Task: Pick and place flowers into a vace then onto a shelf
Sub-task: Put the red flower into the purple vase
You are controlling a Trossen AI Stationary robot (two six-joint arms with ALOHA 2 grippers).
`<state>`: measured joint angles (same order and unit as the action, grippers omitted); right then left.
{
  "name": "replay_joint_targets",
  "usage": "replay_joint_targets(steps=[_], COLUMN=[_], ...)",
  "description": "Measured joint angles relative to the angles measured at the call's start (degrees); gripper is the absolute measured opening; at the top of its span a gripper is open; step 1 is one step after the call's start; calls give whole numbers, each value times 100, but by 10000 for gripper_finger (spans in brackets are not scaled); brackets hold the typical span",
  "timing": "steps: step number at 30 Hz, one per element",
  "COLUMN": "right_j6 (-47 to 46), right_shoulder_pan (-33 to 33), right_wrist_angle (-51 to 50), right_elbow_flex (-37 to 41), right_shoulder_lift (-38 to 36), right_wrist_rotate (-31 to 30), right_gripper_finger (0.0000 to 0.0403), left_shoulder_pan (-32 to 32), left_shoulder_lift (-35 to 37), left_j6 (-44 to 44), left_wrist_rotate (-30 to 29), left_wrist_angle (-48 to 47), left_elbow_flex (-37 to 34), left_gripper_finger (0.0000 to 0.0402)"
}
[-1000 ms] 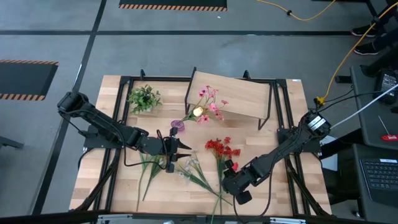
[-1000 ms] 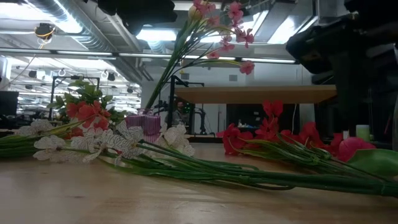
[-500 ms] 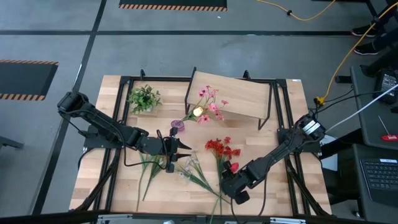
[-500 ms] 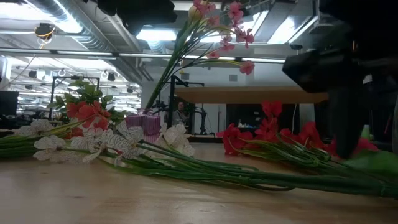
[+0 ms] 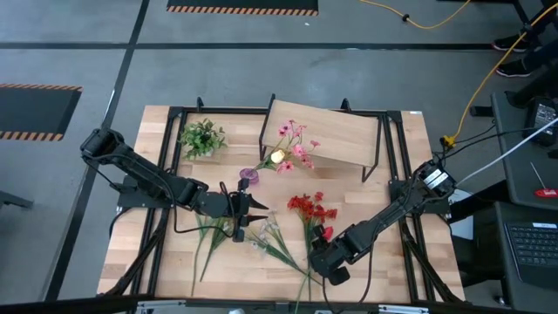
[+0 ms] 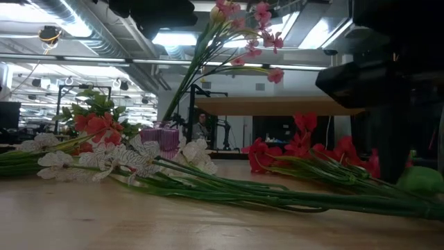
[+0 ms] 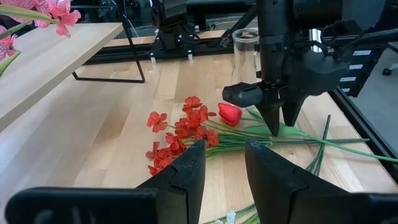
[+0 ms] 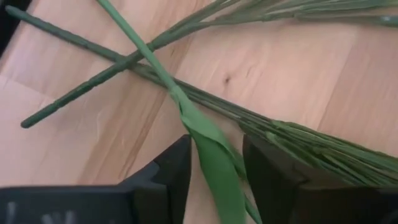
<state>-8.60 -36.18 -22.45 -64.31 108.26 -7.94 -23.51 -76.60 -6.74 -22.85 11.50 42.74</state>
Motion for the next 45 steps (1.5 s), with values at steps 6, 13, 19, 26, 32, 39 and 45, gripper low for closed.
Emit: replay_joint_targets(steps=[6, 13, 19, 26, 32, 39, 45], right_j6=[25, 209, 606, 1057, 1392, 1802, 2114], right_shoulder_pan=[-1, 38, 61, 198, 324, 506, 823], right_wrist_angle=[12, -94, -490, -1580, -2694, -3415, -3585], right_elbow_flex=[-13, -114, -524, -1212, -1983, -2668, -2688], right_shoulder_lift=[182, 82, 80, 64, 62, 60, 60], right_wrist_rotate=[11, 2, -38, -613, -1002, -1359, -1371], right_gripper_finger=[86, 12, 7, 4, 3, 2, 2], left_shoulder_pan=[0, 0, 0, 0, 0, 0, 0], left_shoulder_lift=[0, 0, 0, 0, 0, 0, 0], left_j6=[0, 0, 0, 0, -1, 0, -1], left_wrist_rotate=[1, 0, 0, 0, 0, 0, -3], left_wrist_angle=[-66, -104, -102, -100, -100, -98, -98], left_elbow_flex=[0, -2, -2, -2, -2, -2, -2], left_gripper_finger=[106, 106, 106, 106, 106, 107, 107])
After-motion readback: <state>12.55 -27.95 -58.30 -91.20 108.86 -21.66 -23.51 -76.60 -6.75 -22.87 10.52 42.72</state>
